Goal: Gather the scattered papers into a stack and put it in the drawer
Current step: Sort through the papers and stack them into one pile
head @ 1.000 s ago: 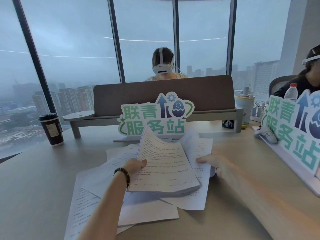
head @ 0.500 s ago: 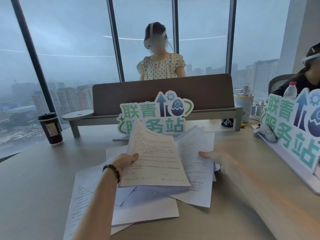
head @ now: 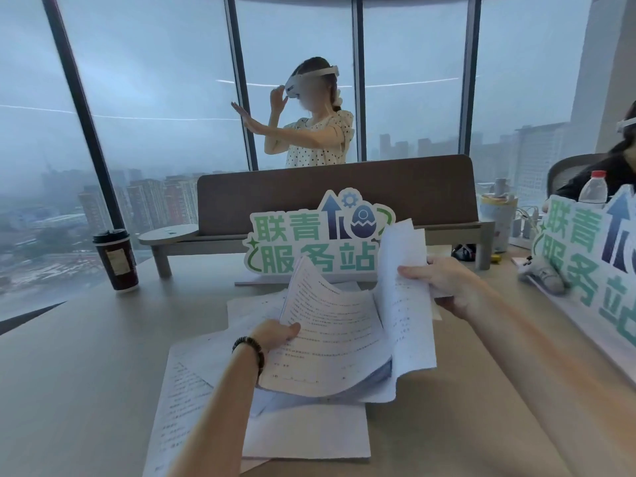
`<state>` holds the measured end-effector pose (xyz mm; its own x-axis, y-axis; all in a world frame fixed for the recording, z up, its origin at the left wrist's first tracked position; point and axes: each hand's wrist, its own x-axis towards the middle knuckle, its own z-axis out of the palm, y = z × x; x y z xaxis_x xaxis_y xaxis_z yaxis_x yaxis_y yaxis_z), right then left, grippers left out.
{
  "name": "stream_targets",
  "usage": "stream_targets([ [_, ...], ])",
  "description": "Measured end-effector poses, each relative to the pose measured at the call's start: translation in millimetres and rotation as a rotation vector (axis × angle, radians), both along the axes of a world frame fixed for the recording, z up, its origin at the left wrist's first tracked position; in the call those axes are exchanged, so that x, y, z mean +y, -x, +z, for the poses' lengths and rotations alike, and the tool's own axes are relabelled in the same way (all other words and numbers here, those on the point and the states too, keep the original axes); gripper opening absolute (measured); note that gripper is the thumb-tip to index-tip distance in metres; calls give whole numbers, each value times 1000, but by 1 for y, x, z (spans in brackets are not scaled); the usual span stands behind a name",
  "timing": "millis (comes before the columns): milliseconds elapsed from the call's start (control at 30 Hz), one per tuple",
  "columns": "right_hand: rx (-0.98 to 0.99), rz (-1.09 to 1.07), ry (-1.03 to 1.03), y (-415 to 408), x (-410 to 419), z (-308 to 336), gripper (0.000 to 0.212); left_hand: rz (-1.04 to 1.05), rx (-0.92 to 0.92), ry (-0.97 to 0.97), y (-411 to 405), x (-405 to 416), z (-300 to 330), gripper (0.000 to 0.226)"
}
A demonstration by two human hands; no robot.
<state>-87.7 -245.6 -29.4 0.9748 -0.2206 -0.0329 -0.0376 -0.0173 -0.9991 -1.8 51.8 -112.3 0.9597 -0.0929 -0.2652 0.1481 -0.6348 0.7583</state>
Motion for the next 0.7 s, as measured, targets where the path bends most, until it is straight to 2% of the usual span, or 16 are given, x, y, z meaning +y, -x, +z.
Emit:
stream_targets([
  [167, -60, 162, -18, -1, 11, 44, 37, -10, 15, 155, -6, -2, -7, 58],
  [300, -29, 299, -148, -1, 13, 60, 35, -85, 45, 370, -1, -4, -4, 31],
  [367, -39, 275, -169, -4, 6, 52, 32, -103, 64, 475, -2, -3, -5, 34],
  [467, -32, 139, -95, -6, -4, 29, 33, -127, 122, 682, -2, -2, -4, 22],
  [567, -40, 70, -4, -3, -18, 8, 28, -163, 56, 690, -3, -9, -1, 75],
  [600, -45, 98, -17, -2, -23, 2, 31, -163, 15, 663, -5, -10, -2, 85],
  [633, -50, 122, -31, -1, -27, -3, 34, -161, -5, 637, -3, -13, 0, 83],
  [700, -34, 89, 5, -1, -30, -11, 36, -147, -37, 596, 2, -18, 4, 62],
])
